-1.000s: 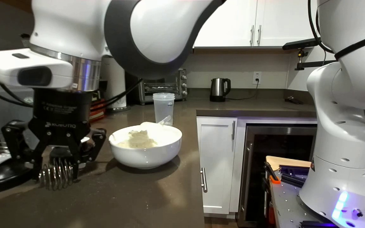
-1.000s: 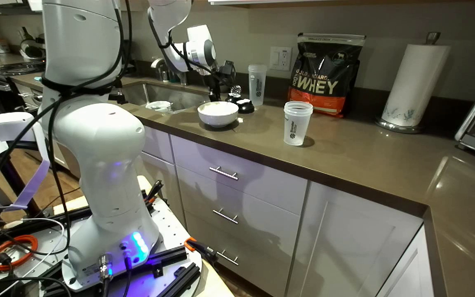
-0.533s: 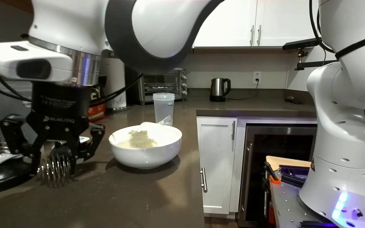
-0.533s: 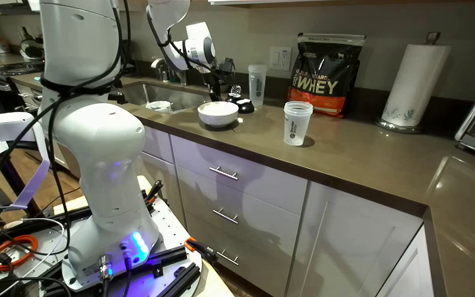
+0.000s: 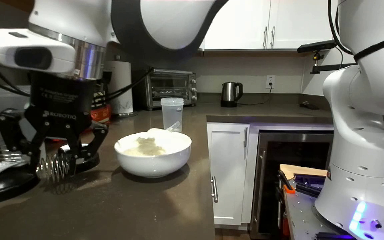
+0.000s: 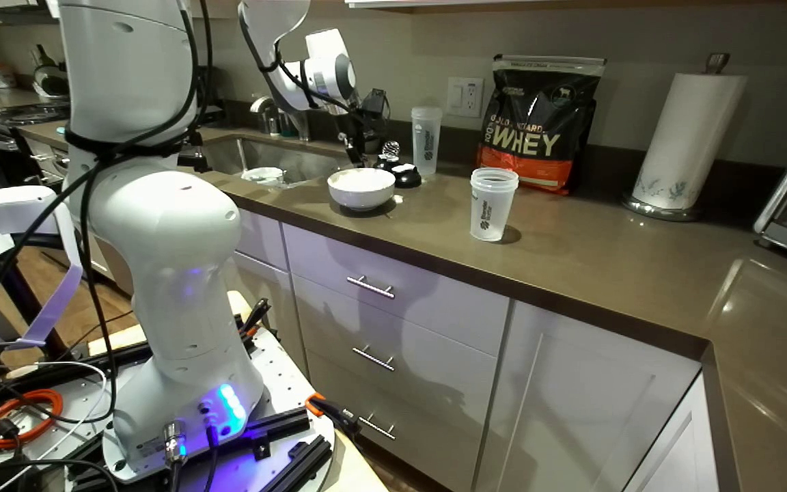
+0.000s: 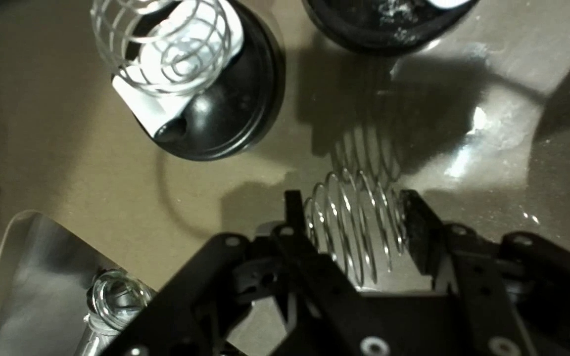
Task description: Put the silver spring in the white container
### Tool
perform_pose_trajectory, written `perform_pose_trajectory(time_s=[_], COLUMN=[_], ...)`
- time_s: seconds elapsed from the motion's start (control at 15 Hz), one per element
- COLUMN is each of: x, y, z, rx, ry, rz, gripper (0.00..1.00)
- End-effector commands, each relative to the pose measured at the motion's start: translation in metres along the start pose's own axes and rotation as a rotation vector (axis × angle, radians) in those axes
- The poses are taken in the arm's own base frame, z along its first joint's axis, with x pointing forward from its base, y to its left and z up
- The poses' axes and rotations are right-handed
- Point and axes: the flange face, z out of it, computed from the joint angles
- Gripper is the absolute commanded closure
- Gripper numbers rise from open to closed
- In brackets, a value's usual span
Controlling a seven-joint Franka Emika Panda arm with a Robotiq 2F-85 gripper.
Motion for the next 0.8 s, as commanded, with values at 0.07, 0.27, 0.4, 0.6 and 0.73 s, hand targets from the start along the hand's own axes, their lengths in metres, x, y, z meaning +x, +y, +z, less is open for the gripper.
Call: perform_pose_trajectory(time_s=[0.07,0.27,0.4,0.6,0.73], x=[0.000,0.000,-0.001,-0.004,-0.007], y=[-0.006,-0.008,-0.010,-0.014,-0.018], z=[-0.022,-0.033,-0.041,-0.052,-0.061], rx=[-0.004,-0.007,-0.013,-0.025,-0.035], ry=[-0.042,-0.052,-0.062,-0.070,-0.079], rz=[-0.012,-0.006,0.000,0.014,0.030], gripper=[0.54,0.52,0.51,0.44,0.44])
